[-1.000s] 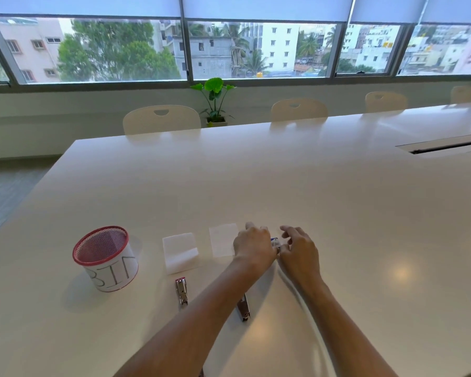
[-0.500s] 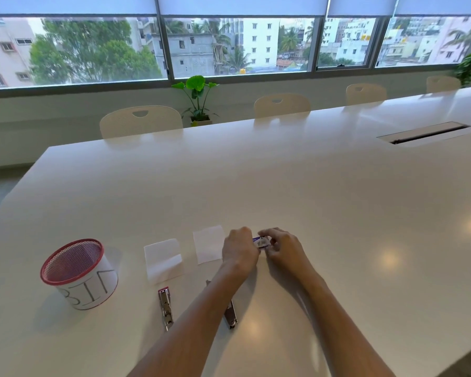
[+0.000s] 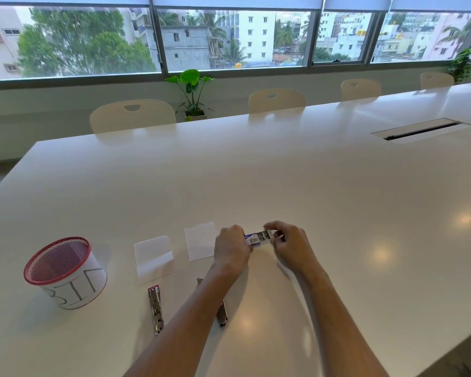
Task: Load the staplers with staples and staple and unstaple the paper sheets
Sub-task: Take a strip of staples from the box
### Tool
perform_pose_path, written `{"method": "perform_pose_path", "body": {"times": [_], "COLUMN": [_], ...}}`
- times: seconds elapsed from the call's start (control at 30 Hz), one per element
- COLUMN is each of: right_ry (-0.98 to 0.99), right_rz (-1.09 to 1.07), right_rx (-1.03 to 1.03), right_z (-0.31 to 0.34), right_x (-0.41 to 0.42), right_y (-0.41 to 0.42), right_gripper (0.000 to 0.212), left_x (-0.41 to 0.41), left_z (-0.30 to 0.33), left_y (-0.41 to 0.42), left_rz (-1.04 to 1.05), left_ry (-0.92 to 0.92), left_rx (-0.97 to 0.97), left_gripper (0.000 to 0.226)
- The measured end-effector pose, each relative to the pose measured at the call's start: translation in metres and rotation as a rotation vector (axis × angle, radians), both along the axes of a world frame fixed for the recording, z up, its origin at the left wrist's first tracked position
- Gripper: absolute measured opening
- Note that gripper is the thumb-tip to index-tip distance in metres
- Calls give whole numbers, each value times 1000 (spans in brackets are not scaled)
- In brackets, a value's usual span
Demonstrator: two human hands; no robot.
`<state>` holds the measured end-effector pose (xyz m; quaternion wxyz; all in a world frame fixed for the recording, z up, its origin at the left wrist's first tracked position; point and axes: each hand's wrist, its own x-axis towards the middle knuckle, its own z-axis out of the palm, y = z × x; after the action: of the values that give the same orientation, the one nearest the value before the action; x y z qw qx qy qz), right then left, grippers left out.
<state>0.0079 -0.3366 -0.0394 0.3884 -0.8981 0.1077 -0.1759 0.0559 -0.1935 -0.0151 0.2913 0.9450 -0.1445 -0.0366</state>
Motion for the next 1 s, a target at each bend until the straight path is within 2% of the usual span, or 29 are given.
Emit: {"method": "perform_pose_path", "body": {"times": [0.17, 0.43, 0.57, 0.77, 1.0], "right_ry": [-8, -59, -4, 40, 58], "right_rz": [13, -91, -201, -287, -199], "right_rx": [-10, -30, -95, -145, -93], "right_z": [2, 1, -3, -3, -1], "right_x": [-1, 3, 9, 11, 10], "right_y": [1, 7, 14, 17, 9], "right_gripper": [37, 2, 12, 12, 12], "left_x": [-1, -2, -2, -1, -2], "left_z": [1, 2, 1, 1, 1], "left_y": [0, 0, 0, 0, 0], "left_rz": [1, 2, 0, 0, 2], "left_ry": [3, -12, -16, -3, -10], "left_rx": [-20, -7, -4, 1, 0], "left_gripper": [24, 22, 23, 24, 24]}}
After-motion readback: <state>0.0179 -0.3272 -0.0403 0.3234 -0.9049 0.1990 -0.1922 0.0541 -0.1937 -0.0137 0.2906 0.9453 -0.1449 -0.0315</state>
